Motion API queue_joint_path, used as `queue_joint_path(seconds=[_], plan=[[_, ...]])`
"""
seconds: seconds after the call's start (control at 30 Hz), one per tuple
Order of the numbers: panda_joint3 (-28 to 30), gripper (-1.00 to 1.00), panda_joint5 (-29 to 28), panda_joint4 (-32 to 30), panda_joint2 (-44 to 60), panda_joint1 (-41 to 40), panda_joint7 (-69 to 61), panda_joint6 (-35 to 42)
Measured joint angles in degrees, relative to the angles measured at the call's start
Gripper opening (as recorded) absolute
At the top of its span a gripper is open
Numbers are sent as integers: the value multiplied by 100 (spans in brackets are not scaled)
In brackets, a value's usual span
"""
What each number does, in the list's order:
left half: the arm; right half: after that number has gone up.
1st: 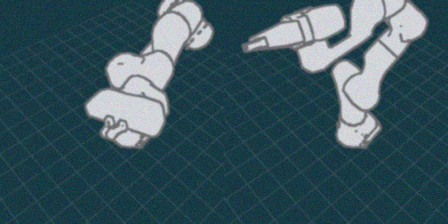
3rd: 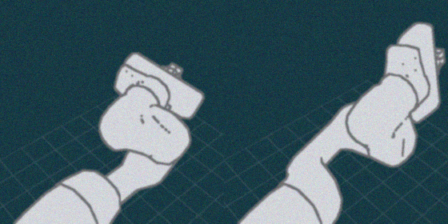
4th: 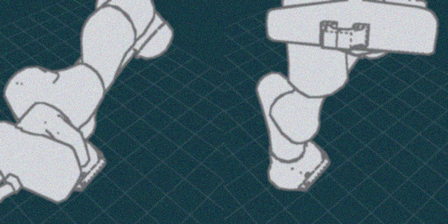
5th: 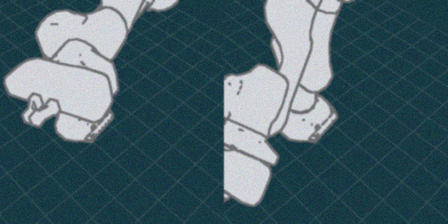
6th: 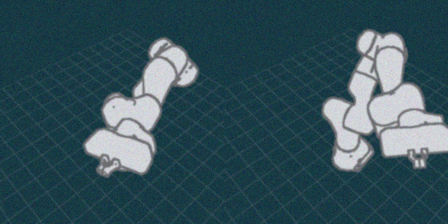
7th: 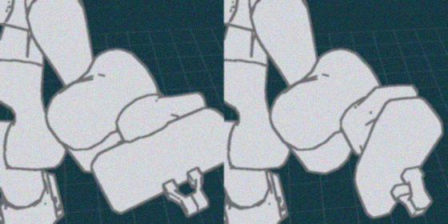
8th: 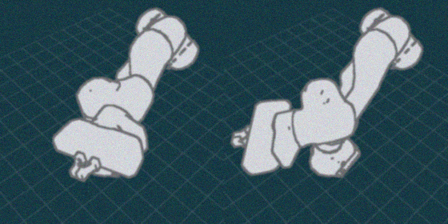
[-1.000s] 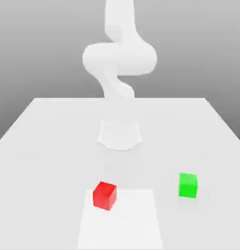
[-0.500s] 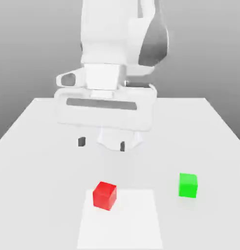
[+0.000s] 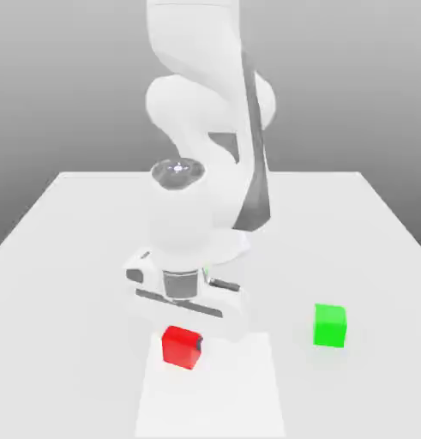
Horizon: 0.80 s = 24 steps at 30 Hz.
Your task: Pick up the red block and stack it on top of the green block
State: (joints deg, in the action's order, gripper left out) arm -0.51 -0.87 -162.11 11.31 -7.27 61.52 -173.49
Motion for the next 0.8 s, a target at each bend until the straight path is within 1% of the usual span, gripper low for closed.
queue_joint_path(seconds=[0.03,0.1,0.3,0.43,0.7,0.8], plan=[[6,-100,-9,12,87,2,6,-74],[-15,-100,1,-16,-107,-18,-1,93],[-68,-100,94,-181,-1273,-43,-68,1094],[-516,-100,297,-190,-1652,684,-58,1453],[-1743,-100,840,-155,-2187,2234,-50,1998],[-1937,-100,658,-133,-1857,2329,128,1690]])
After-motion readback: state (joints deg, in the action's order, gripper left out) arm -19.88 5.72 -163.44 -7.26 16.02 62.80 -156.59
